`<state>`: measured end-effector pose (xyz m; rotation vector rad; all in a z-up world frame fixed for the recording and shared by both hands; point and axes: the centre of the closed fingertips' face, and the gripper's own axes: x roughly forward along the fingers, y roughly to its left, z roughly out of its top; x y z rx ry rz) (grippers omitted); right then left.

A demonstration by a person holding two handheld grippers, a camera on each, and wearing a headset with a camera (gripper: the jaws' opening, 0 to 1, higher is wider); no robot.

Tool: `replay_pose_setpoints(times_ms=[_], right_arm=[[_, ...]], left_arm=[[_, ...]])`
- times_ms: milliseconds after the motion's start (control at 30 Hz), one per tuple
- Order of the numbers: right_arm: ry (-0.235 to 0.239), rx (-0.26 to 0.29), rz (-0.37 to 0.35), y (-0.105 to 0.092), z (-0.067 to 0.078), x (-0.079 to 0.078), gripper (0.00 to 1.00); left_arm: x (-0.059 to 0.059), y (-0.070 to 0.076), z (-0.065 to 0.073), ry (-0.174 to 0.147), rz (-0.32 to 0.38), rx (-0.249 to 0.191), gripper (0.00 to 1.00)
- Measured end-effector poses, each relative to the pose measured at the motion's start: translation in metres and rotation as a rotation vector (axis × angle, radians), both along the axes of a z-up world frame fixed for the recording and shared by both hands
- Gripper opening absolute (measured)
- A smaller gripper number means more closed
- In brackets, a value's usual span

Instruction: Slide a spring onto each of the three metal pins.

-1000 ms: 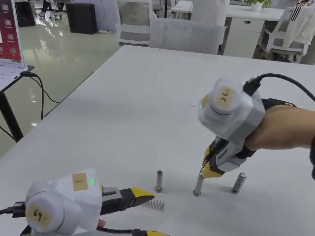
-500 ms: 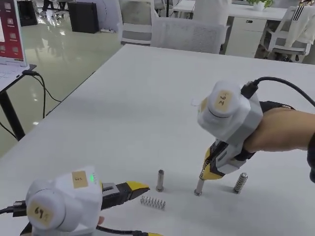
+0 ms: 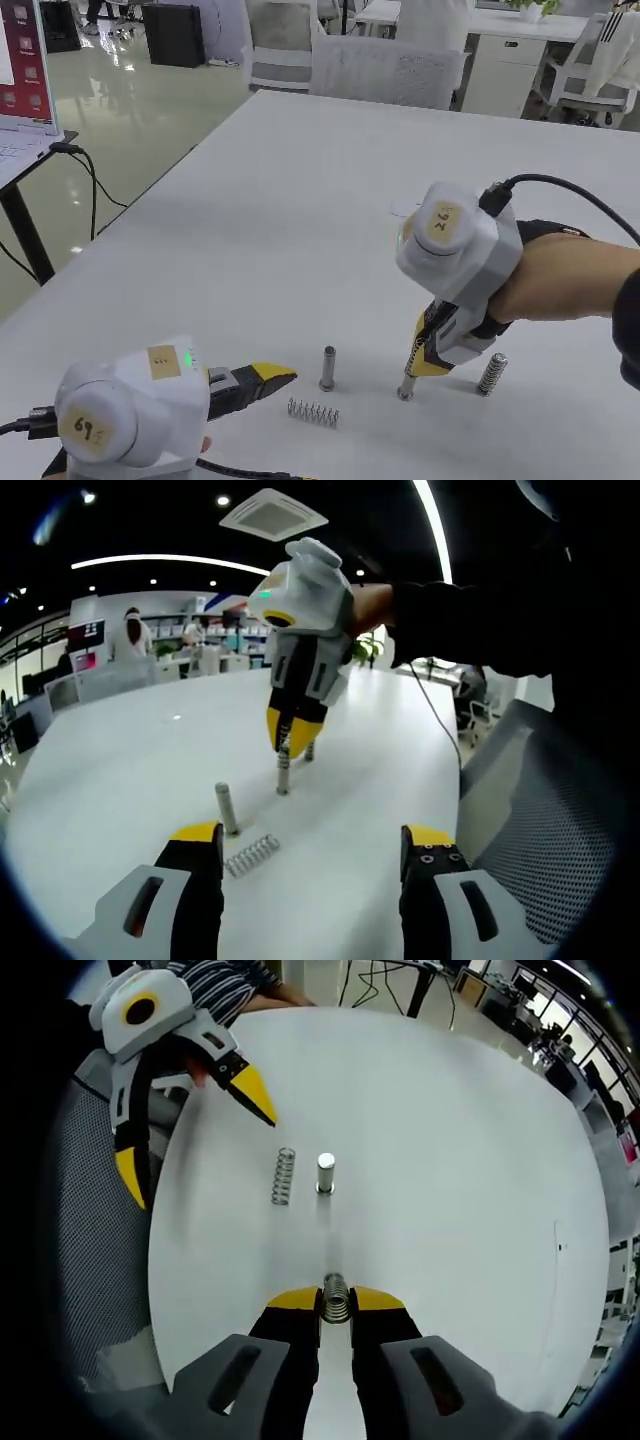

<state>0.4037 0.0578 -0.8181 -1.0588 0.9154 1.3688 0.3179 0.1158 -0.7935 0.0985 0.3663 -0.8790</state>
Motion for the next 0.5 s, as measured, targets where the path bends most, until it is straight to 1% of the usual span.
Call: replay_pose_setpoints(times_ms=[500], right_arm=[[0.022, -0.030, -0.005, 0.000, -0.026, 0.000, 0.08]], left_arm=[[-0.001, 0.004, 0.001, -0.003, 0.007, 0.000, 0.67]])
